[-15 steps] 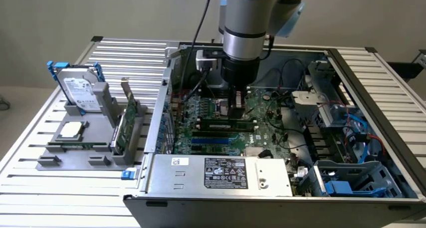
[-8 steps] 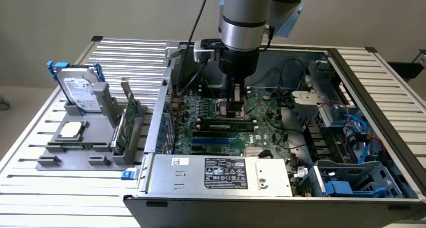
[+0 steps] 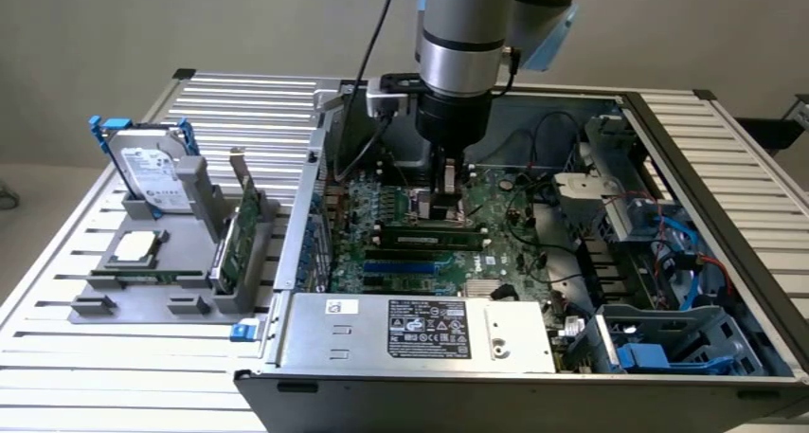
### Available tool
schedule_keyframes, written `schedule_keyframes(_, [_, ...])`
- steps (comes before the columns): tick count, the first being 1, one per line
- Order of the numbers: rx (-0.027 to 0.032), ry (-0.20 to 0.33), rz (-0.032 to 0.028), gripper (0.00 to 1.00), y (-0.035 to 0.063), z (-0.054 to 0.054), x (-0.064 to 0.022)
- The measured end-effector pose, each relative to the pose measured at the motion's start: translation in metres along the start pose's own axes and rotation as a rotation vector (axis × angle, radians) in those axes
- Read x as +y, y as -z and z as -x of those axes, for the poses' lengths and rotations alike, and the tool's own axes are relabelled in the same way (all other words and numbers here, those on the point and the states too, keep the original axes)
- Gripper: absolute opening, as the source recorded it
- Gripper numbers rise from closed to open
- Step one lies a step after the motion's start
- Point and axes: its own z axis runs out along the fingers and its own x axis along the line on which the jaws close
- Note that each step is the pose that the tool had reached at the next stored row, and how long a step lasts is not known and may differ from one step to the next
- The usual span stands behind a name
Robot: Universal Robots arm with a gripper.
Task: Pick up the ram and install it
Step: 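Insert the ram into the slot, then press down the ram until it locks into place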
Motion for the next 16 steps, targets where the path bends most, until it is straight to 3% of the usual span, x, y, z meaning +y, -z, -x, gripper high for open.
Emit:
schedule_keyframes(12, [0.0002,0.000,0.0001,0.11,0.0015,-0.0001,0.0005])
schedule_keyframes(16, [-0.0001,-0.001,0.0002,0.11,-0.0001,-0.0001,0.0048])
